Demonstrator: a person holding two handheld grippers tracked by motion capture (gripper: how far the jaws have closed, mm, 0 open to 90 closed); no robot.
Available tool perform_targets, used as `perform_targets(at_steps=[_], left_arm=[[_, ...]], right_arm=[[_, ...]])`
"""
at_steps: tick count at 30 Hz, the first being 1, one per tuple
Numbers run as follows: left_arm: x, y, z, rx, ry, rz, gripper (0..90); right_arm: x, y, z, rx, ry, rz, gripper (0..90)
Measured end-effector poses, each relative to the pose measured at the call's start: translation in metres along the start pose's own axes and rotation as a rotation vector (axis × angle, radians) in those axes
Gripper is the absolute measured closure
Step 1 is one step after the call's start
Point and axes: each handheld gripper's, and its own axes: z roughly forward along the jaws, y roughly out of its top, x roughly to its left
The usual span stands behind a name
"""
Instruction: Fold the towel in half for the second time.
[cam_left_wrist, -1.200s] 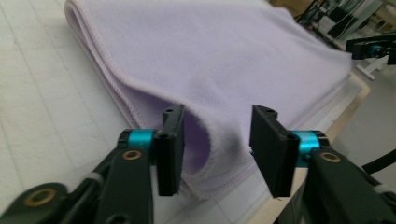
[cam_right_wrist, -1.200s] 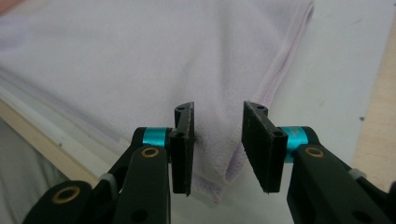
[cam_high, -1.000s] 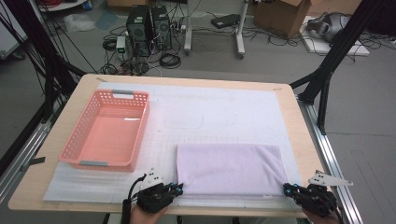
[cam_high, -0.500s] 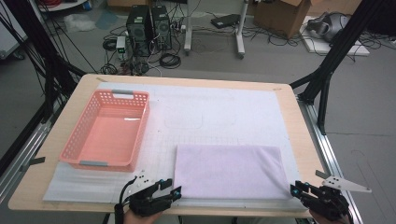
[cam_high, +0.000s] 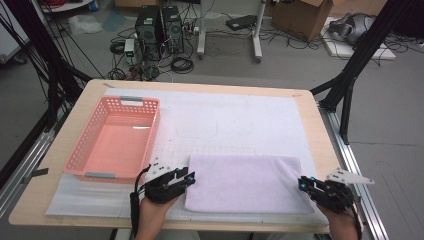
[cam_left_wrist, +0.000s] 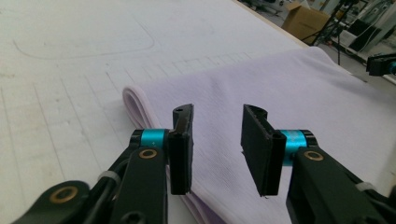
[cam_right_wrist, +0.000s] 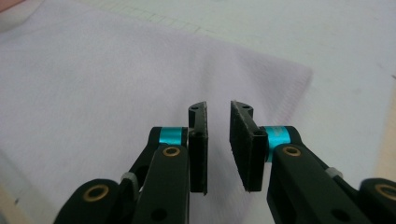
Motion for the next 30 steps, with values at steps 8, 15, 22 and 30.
perform_targets(at_steps=[8, 15, 22, 30], left_arm=[[0.017, 0.011, 0.02, 0.031, 0.018, -0.031, 60.4], [0.029, 0.015, 0.035, 0.069, 0.074, -0.027, 51.9], [0.041, 0.015, 0.055, 0.116, 0.112, -0.068, 46.1], [0.035, 0.021, 0.069, 0.2, 0.112, -0.031, 79.4]], right_arm=[[-0.016, 0.013, 0.051, 0.136, -0.043, -0.02, 75.5], [-0.037, 0.018, 0.036, 0.063, -0.049, 0.036, 69.6], [-0.057, 0.035, 0.071, 0.131, -0.099, 0.024, 45.5], [-0.067, 0.031, 0.072, 0.121, 0.025, 0.071, 81.2]])
